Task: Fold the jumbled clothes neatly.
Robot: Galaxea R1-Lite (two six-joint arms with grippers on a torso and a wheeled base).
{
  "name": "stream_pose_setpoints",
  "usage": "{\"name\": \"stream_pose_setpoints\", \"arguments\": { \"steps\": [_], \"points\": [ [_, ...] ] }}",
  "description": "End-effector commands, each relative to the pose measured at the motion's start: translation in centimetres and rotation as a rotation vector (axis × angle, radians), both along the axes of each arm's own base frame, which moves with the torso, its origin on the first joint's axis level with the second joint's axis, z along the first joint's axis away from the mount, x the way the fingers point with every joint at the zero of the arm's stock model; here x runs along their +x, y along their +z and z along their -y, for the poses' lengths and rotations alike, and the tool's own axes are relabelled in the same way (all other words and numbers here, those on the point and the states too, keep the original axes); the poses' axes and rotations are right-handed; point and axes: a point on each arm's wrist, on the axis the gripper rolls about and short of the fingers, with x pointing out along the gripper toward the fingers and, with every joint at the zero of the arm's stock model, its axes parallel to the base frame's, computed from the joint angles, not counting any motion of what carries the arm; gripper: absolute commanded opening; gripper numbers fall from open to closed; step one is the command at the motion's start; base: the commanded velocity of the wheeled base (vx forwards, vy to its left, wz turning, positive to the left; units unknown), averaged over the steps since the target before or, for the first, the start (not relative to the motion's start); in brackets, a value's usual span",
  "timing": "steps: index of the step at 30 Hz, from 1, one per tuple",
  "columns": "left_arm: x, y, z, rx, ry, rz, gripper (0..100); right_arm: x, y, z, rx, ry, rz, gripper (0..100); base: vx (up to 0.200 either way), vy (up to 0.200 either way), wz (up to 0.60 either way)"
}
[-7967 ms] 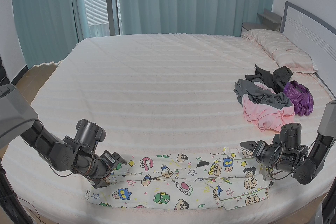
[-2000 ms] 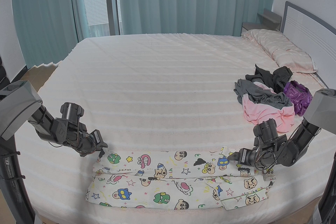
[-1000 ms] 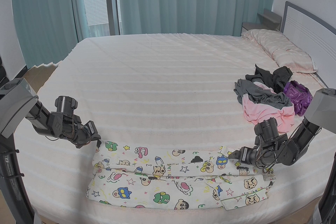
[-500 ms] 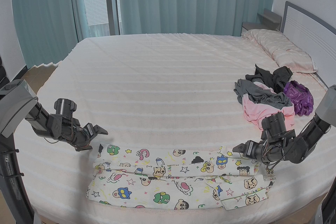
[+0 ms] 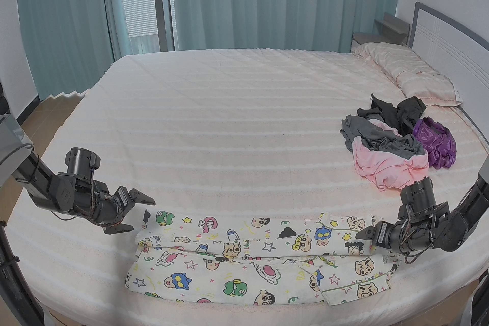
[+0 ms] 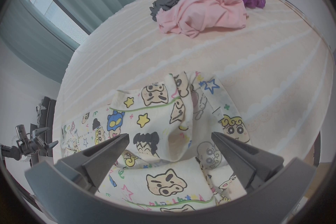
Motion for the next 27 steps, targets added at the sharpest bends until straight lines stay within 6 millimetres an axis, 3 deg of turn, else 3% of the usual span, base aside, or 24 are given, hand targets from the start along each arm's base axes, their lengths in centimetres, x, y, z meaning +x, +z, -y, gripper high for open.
{"name": "stream_pose_setpoints", "arguments": {
  "steps": [1, 7, 8, 18, 27],
  "points": [
    [-0.9, 1.4, 0.6, -0.012, -0.004, 0.026, 100, 0.4, -1.6, -0.1, -0.008, -0.005, -0.049, 100, 0.0, 0.0, 0.0],
    [-1.3, 1.3, 0.7, -0.013, -0.003, 0.048, 100, 2.0, -3.8, -0.4, -0.016, 0.0, -0.041, 100, 0.0, 0.0, 0.0],
    [-1.4, 1.2, 0.7, -0.013, -0.003, 0.055, 100, 2.1, -3.9, -0.5, -0.014, 0.0, -0.03, 0, 0.0, 0.0, 0.0],
    [-1.8, 1.4, 0.7, -0.011, -0.005, 0.099, 100, 3.0, -4.1, -0.1, -0.002, -0.022, 0.002, 0, 0.0, 0.0, 0.0],
    [-2.1, 1.7, 0.7, -0.004, -0.006, 0.105, 100, 2.5, -2.4, 0.8, 0.011, -0.049, 0.046, 0, 0.0, 0.0, 0.0]
  ]
}}
